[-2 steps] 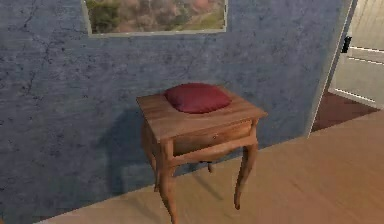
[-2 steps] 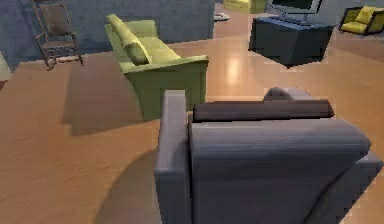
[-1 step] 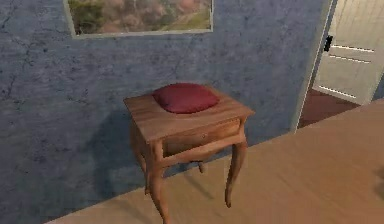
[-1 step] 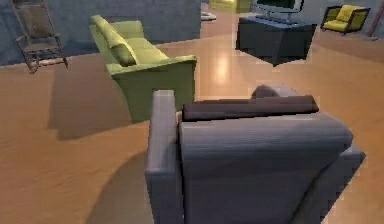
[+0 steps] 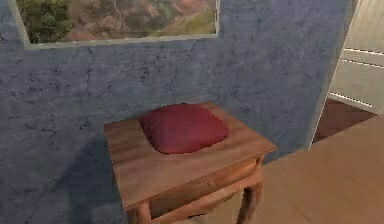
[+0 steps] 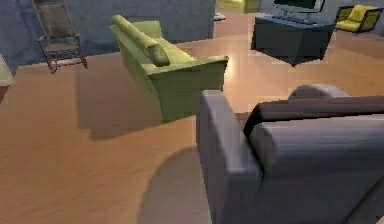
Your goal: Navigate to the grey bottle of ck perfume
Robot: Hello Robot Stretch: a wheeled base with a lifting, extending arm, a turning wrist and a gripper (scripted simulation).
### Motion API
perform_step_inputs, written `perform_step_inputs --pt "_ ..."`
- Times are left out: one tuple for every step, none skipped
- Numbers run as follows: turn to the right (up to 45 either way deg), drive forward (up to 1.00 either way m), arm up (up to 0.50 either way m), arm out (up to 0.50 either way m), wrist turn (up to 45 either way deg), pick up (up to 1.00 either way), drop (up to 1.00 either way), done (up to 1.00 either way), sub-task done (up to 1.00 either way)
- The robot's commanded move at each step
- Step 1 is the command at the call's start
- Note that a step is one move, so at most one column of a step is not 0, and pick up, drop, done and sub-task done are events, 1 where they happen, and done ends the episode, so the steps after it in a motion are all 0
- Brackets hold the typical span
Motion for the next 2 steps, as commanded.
perform_step_inputs --pt "45.0 0.0 0.0 0.0 0.0 0.0 0.0 0.0 0.0" --pt "0.0 1.0 0.0 0.0 0.0 0.0 0.0 0.0 0.0"
